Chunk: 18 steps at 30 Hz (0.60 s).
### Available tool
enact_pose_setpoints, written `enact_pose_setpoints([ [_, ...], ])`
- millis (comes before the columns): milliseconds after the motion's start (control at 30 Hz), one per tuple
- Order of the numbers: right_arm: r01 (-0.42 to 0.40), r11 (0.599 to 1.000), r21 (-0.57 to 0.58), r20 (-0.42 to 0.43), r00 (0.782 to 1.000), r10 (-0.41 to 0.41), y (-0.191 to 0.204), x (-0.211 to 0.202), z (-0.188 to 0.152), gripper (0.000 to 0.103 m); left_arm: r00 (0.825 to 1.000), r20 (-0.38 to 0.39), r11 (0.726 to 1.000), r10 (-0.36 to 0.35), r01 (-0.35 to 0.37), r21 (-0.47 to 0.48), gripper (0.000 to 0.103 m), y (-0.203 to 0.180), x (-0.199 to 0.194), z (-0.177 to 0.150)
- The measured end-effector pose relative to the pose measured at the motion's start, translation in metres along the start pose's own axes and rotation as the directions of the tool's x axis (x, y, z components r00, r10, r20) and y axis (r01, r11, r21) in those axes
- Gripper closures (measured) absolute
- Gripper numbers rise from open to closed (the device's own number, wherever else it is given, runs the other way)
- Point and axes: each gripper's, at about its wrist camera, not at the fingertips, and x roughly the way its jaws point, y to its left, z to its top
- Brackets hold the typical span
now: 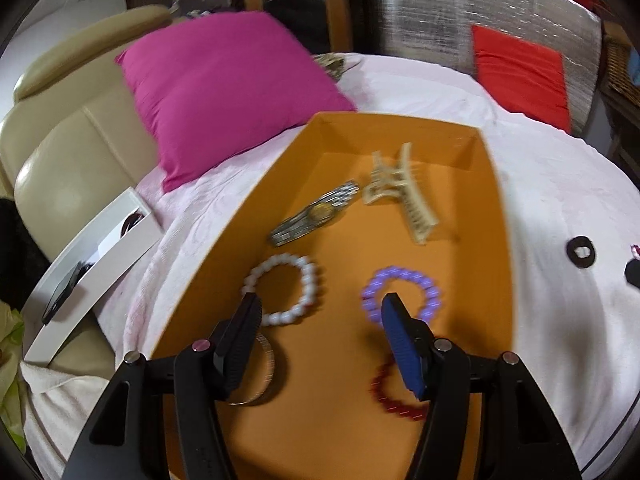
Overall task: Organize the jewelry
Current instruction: 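Move both open tools back over the black hair tie and multicolour bracelet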
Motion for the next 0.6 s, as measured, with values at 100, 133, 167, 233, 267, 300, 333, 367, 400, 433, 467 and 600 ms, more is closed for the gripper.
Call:
enact_pose_setpoints([
  [100, 0.043, 0.995, 0.091, 0.013, 0.999, -0.044, -0.041, -0.018, 0.005, 0.071, 1.000, 0.023, 0.999, -0.019, 0.018, 0.032, 0.040, -0.022, -0.006, 0.005],
  [133, 0.052, 0.992, 0.119, 0.017, 0.998, -0.054, -0.053, -0.023, 0.006, 0.071, 0.999, 0.030, 0.999, -0.027, 0.025, 0.044, 0.040, -0.031, -0.008, 0.007],
  [167, 0.060, 0.988, 0.143, 0.019, 0.998, -0.063, -0.064, -0.027, 0.006, 0.071, 0.999, 0.036, 0.998, -0.035, 0.033, 0.058, 0.039, -0.041, -0.010, 0.009],
  [233, 0.079, 0.977, 0.199, 0.023, 0.996, -0.085, -0.088, -0.035, 0.005, 0.071, 0.998, 0.045, 0.995, -0.049, 0.045, 0.084, 0.039, -0.058, -0.014, 0.010],
  [267, 0.087, 0.968, 0.234, 0.022, 0.995, -0.095, -0.102, -0.039, 0.004, 0.071, 0.997, 0.049, 0.994, -0.056, 0.051, 0.097, 0.039, -0.067, -0.016, 0.011],
  [300, 0.089, 0.962, 0.257, 0.019, 0.995, -0.097, -0.111, -0.041, 0.003, 0.071, 0.997, 0.051, 0.992, -0.064, 0.058, 0.110, 0.038, -0.075, -0.017, 0.012],
  [333, 0.090, 0.954, 0.287, 0.016, 0.995, -0.099, -0.123, -0.044, 0.001, 0.071, 0.996, 0.052, 0.990, -0.072, 0.065, 0.124, 0.038, -0.083, -0.018, 0.012],
  [367, 0.093, 0.945, 0.312, 0.013, 0.995, -0.102, -0.133, -0.047, -0.001, 0.071, 0.995, 0.052, 0.987, -0.080, 0.071, 0.144, 0.038, -0.094, -0.019, 0.012],
  [400, 0.098, 0.937, 0.334, 0.008, 0.994, -0.107, -0.141, -0.049, -0.003, 0.071, 0.995, 0.051, 0.985, -0.085, 0.076, 0.158, 0.038, -0.102, -0.020, 0.012],
  [433, 0.102, 0.931, 0.350, 0.002, 0.994, -0.109, -0.147, -0.050, -0.004, 0.071, 0.995, 0.047, 0.981, -0.092, 0.082, 0.175, 0.038, -0.111, -0.020, 0.011],
  [467, 0.101, 0.924, 0.368, -0.001, 0.994, -0.108, -0.155, -0.053, -0.005, 0.071, 0.994, 0.043, 0.977, -0.099, 0.089, 0.194, 0.038, -0.121, -0.020, 0.011],
  [600, 0.099, 0.900, 0.425, -0.007, 0.994, -0.106, -0.176, -0.059, -0.013, 0.071, 0.993, 0.035, 0.963, -0.114, 0.101, 0.251, 0.038, -0.153, -0.023, 0.007],
])
